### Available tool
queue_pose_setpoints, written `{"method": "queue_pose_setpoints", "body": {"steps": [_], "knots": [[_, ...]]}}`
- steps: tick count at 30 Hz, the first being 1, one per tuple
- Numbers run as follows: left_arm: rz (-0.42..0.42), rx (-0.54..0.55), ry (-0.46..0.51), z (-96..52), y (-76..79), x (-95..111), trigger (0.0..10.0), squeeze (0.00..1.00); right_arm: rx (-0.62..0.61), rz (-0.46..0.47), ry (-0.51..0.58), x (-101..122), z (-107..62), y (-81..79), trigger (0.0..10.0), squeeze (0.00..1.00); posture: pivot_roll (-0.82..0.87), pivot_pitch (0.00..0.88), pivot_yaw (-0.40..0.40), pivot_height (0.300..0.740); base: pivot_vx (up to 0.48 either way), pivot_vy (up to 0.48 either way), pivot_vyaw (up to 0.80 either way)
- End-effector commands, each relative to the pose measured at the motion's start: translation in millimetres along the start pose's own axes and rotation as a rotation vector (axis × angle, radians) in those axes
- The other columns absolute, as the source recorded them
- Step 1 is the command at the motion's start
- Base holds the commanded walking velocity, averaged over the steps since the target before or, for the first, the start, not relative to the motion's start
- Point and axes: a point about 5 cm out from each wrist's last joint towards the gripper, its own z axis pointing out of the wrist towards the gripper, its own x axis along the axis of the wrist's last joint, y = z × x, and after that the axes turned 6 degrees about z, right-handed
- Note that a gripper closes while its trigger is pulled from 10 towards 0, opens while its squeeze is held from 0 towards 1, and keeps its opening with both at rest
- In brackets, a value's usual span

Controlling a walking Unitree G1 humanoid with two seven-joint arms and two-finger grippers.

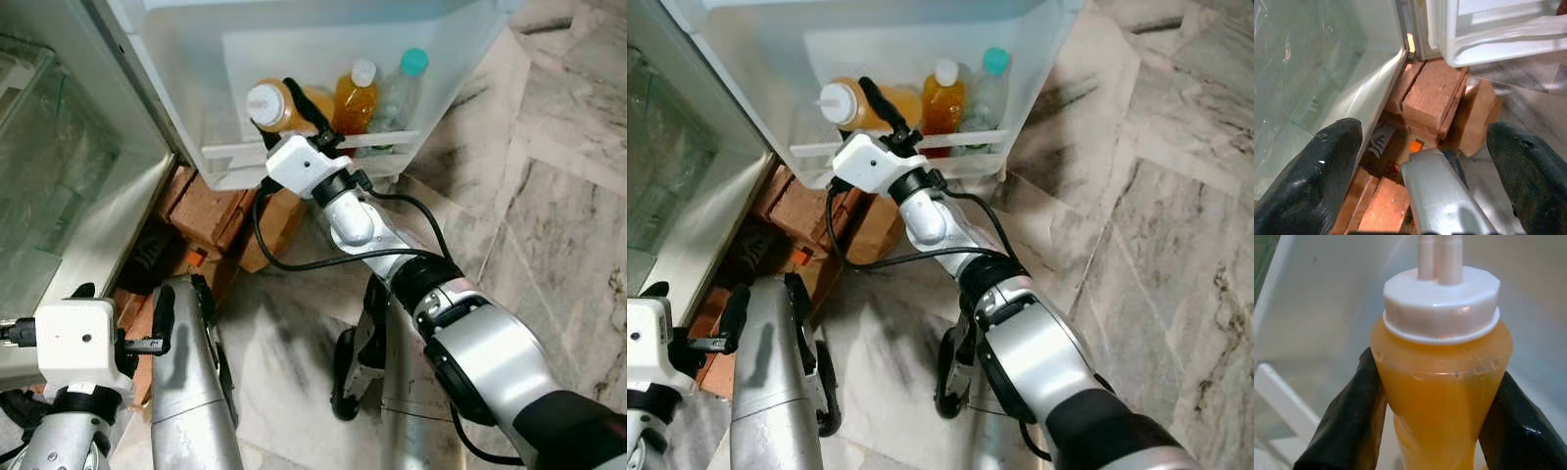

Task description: Restocking fridge

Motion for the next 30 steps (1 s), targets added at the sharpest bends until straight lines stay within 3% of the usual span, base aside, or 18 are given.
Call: {"method": "queue_pose_setpoints", "body": {"steps": [1,8,10,11,13,17,23,24,26,27,30], "knots": [[-0.003,-0.015,-0.022,-5.3,1.9,-1,10.0,0.0,-0.028,0.027,-0.042,-6,-3.2,0.7,10.0,0.0,0.35,0.49,-0.055,0.478,0.0,0.0,0.0],[0.004,-0.023,-0.034,-6.7,0.3,-1,10.0,0.0,-0.108,0.138,-0.186,-21,-8.6,0.8,10.0,0.0,0.36,0.496,-0.049,0.478,0.0,0.0,0.0],[0.007,-0.025,-0.036,-5.4,-0.4,-1,10.0,0.0,-0.161,0.254,-0.291,-32,-13.6,2.4,10.0,0.0,0.35,0.498,-0.049,0.478,0.0,0.0,0.0],[0.007,-0.025,-0.036,-5.4,-0.4,-1,10.0,0.0,-0.161,0.254,-0.291,-32,-13.6,2.4,10.0,0.0,0.35,0.498,-0.049,0.478,0.0,0.0,0.0],[0.007,-0.035,-0.04,-4.3,1.4,-1,10.0,0.0,-0.204,0.335,-0.392,-44,-20.1,6.0,10.0,0.0,0.35,0.496,-0.048,0.478,0.0,0.0,0.0],[0.007,-0.045,-0.04,-3.3,3.3,-2,10.0,0.0,-0.216,0.348,-0.452,-51,-23.8,8.4,10.0,0.0,0.35,0.493,-0.047,0.478,0.0,0.0,0.0],[0.004,-0.064,-0.039,0.7,5.6,-3,10.0,0.0,-0.295,0.444,-0.571,-63,-29.4,16.6,10.0,0.0,0.34,0.477,-0.046,0.478,0.0,0.0,0.0],[0.003,-0.073,-0.039,2.1,6.3,-3,10.0,0.0,-0.291,0.453,-0.585,-64,-29.5,17.6,10.0,0.3,0.34,0.474,-0.045,0.478,0.0,0.0,0.0],[0.003,-0.076,-0.038,2.5,6.5,-3,10.0,0.0,-0.289,0.453,-0.589,-64,-29.5,17.8,10.0,0.3,0.34,0.474,-0.045,0.478,0.0,0.0,0.0],[0.002,-0.078,-0.037,3.1,6.9,-3,10.0,0.0,-0.294,0.481,-0.6,-65,-29.8,18.0,10.0,1.0,0.34,0.471,-0.045,0.478,0.0,0.0,0.0],[0.002,-0.083,-0.035,4.2,7.6,-3,10.0,0.0,-0.304,0.521,-0.608,-65,-29.4,19.4,10.0,1.0,0.34,0.466,-0.045,0.478,0.0,0.0,0.0]]}}
